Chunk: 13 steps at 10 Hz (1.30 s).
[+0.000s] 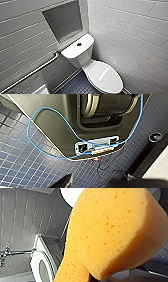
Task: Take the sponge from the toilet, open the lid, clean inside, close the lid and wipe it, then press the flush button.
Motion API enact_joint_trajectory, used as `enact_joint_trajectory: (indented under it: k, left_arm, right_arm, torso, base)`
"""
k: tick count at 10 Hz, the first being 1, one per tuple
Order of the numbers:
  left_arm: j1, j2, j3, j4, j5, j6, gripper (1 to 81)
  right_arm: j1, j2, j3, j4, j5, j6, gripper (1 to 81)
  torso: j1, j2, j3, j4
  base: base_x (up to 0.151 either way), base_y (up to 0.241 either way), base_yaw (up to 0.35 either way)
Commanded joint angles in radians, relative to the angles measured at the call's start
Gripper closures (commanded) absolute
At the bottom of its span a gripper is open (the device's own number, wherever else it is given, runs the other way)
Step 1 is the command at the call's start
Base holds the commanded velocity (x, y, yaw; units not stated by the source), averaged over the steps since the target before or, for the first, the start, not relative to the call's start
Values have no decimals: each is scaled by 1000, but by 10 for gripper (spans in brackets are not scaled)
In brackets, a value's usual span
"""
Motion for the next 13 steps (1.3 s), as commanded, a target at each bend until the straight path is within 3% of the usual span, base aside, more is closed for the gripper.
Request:
enact_joint_trajectory:
  k: [1, 5, 7, 8, 9, 12, 13]
  left_arm:
    - [24, -14, 6, -1, 60, 7, 10]
    - [27, -4, 2, -9, 62, 6, 10]
    - [35, 0, -8, -10, 62, 6, 10]
    - [35, 8, -16, -9, 62, 7, 10]
    - [37, 17, -30, -7, 60, 7, 10]
    - [37, 40, -56, -1, 62, 7, 10]
    - [40, 40, -56, 0, 62, 6, 10]
  right_arm:
    - [298, 90, -132, 98, -320, 7, 811]
    - [462, 305, -422, 118, -444, 35, 811]
    - [538, 378, -505, 120, -488, 43, 811]
    - [573, 388, -508, 121, -502, 44, 811]
    - [605, 388, -503, 123, -514, 69, 811]
    - [645, 427, -529, 123, -513, 72, 811]
    - [650, 441, -546, 126, -510, 73, 811]
  torso:
    - [0, 0, 0, 0]
    - [1, 0, 0, 0]
    - [1, 0, -1, 0]
    - [66, -100, -1, 0]
    - [69, -107, -2, 0]
    - [126, -196, -2, 0]
    - [84, -131, -2, 0]
  base:
    - [0, 0, 0]
    - [0, 0, 0]
    - [0, 0, 0]
    - [0, 0, 0]
    - [0, 0, 0]
    - [0, 0, 0]
    - [0, 0, 0]
